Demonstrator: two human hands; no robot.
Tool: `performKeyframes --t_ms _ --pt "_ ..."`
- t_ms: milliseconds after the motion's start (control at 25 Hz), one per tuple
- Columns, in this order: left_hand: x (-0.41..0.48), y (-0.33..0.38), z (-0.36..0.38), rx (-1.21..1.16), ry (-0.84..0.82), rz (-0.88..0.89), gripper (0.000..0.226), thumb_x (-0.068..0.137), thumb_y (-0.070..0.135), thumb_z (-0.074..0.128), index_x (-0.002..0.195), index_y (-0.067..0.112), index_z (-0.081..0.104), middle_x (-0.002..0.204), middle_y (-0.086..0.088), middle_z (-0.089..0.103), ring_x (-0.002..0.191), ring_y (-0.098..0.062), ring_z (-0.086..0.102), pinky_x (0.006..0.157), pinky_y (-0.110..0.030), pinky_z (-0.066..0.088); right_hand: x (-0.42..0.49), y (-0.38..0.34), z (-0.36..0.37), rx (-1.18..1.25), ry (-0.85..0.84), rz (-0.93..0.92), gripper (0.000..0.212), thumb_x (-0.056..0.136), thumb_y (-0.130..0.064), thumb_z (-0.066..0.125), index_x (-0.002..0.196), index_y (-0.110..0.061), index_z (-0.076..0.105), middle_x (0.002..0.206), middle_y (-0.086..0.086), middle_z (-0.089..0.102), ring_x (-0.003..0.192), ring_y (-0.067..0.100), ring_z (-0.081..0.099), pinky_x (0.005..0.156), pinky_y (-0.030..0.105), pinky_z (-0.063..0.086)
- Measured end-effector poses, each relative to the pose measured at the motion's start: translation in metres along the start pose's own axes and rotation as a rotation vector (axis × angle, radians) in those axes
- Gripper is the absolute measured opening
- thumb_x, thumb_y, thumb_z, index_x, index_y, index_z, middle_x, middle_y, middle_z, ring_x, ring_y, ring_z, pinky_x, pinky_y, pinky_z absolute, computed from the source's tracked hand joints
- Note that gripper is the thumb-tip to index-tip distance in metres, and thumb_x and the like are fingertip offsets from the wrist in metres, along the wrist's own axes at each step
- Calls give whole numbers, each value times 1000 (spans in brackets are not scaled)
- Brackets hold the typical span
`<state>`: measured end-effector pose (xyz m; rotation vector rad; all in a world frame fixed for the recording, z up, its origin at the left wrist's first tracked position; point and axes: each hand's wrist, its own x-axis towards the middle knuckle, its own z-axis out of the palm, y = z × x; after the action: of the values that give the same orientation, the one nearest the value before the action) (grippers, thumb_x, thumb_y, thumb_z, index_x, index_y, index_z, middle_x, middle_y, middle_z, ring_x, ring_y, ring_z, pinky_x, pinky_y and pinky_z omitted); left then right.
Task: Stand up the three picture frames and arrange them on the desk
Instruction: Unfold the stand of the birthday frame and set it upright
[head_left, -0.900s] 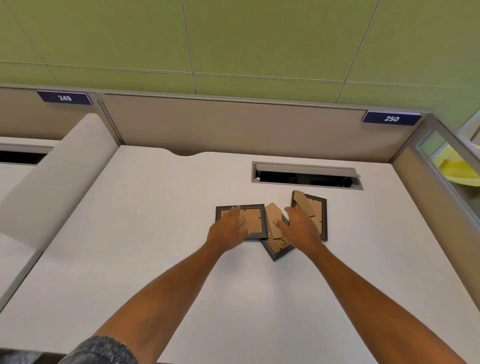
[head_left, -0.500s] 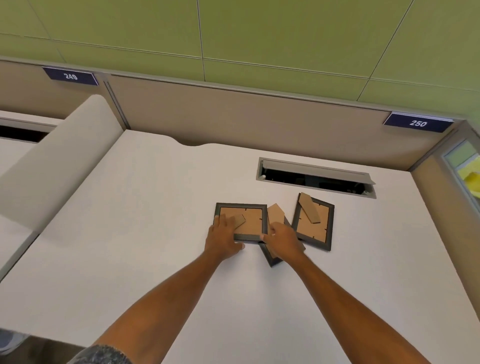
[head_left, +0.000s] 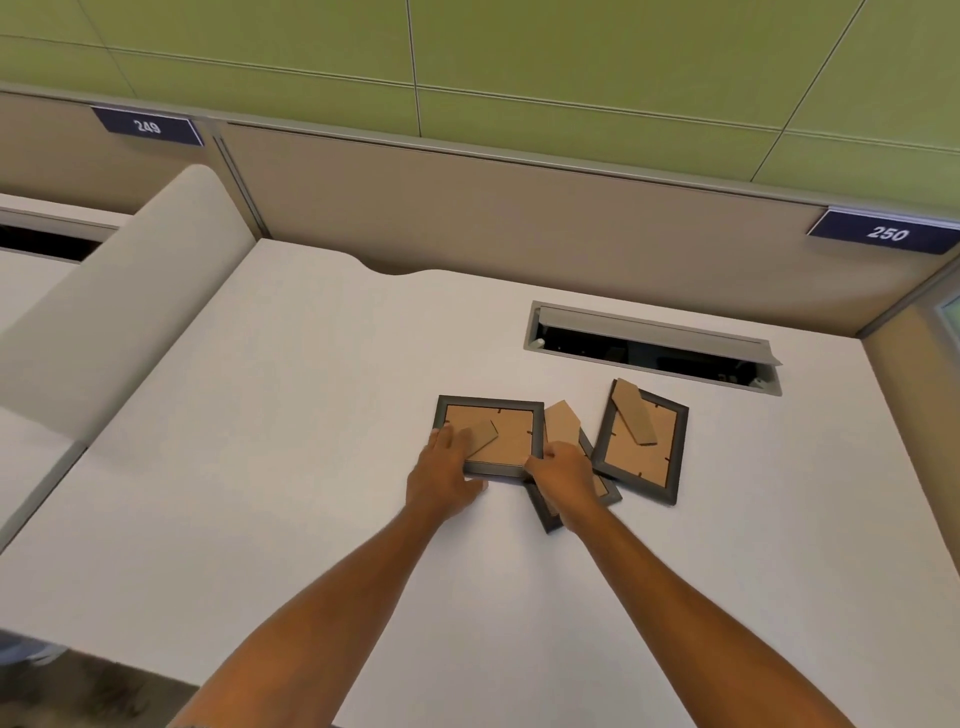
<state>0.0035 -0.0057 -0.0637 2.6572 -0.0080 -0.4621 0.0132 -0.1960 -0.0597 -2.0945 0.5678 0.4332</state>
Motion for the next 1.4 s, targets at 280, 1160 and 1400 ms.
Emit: performKeyframes --t_ms 280,1160,1400 --pt "2 -9 10 3 32 5 97 89 51 83 165 24 30 179 -7 22 161 -33 31 115 -51 53 8 -12 8 268 117 153 13 99 -11 68 90 -2 71 87 12 57 78 24 54 71 40 52" --pt "-5 -4 -22 -220 469 71 56 111 14 56 165 11 42 134 -13 76 93 -34 79 87 -46 66 -24 -130 13 522 82 -143 28 94 -43 81 95 -16 77 91 2 80 81 18 75 64 25 59" --pt "1 -2 -53 -553 438 32 38 104 21 61 141 14 62 123 -6 79 94 -21 75 70 -24 60 -12 -143 -11 499 32 -285 29 104 -43 70 112 -16 77 103 -1 79 91 15 74 69 23 59"
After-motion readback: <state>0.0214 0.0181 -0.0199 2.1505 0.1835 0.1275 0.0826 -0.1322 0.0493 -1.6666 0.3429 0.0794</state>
